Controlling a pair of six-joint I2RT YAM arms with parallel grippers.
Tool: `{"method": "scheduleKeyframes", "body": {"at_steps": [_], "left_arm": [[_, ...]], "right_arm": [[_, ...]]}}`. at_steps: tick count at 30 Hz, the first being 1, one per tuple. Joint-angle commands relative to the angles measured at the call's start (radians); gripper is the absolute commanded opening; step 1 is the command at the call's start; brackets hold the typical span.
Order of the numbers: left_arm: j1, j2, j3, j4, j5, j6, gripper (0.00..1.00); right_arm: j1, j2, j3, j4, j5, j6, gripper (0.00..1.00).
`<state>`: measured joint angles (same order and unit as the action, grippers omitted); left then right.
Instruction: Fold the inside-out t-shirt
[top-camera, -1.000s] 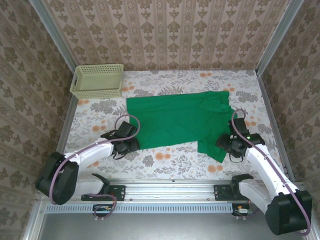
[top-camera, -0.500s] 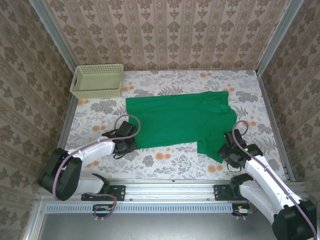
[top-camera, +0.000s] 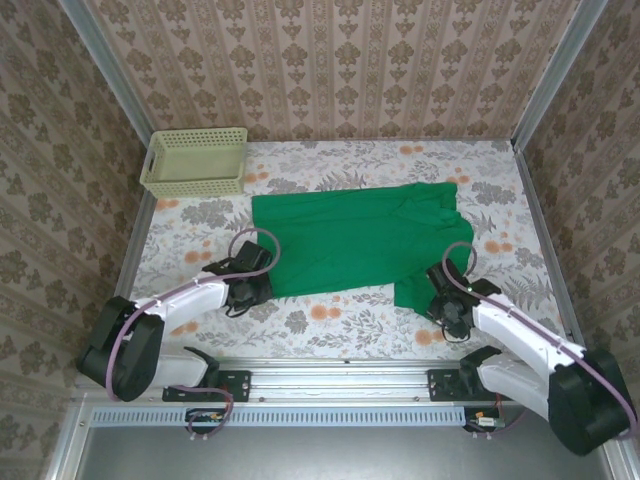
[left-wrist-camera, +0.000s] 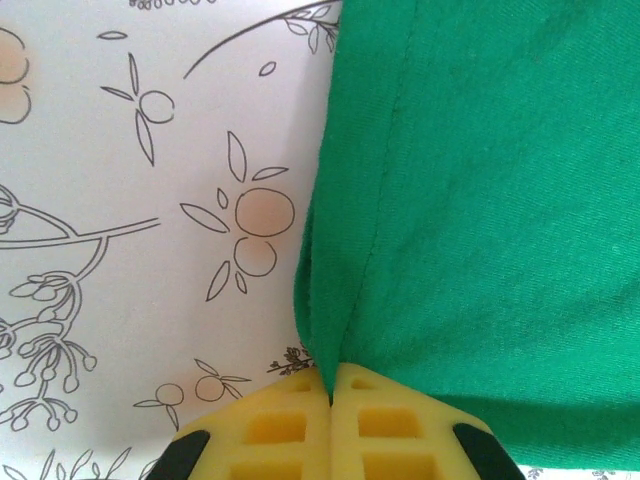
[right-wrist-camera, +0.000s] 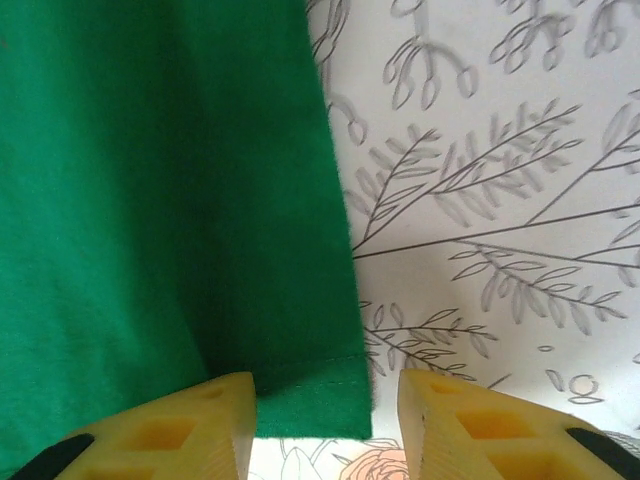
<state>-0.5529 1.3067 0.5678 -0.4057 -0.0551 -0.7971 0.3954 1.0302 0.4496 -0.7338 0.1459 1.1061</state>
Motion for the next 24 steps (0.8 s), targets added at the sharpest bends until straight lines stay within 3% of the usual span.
{"method": "scheduleKeyframes", "body": {"at_steps": [1,9,14,19,24], "left_arm": [[0.024,-0.002,-0.02,0.075,0.031,0.027,0.0],[0.081,-0.039,-0.045,0.071,0.054,0.055,0.0],[0.091,-0.064,-0.055,0.065,0.056,0.057,0.0],[0.085,-0.084,-0.043,0.034,0.04,0.069,0.0],[0.056,-0.134,-0.037,-0.026,0.033,0.039,0.0]], "right_arm": [[0.036,0.023,0.012,0.048,0.006,0.047,0.41],[0.081,0.136,0.068,0.066,0.028,0.012,0.31],[0.083,0.153,0.08,0.068,0.03,0.0,0.1],[0.078,0.055,0.124,-0.081,0.14,-0.01,0.01],[0.038,-0.086,0.241,-0.291,0.244,-0.046,0.0]]}}
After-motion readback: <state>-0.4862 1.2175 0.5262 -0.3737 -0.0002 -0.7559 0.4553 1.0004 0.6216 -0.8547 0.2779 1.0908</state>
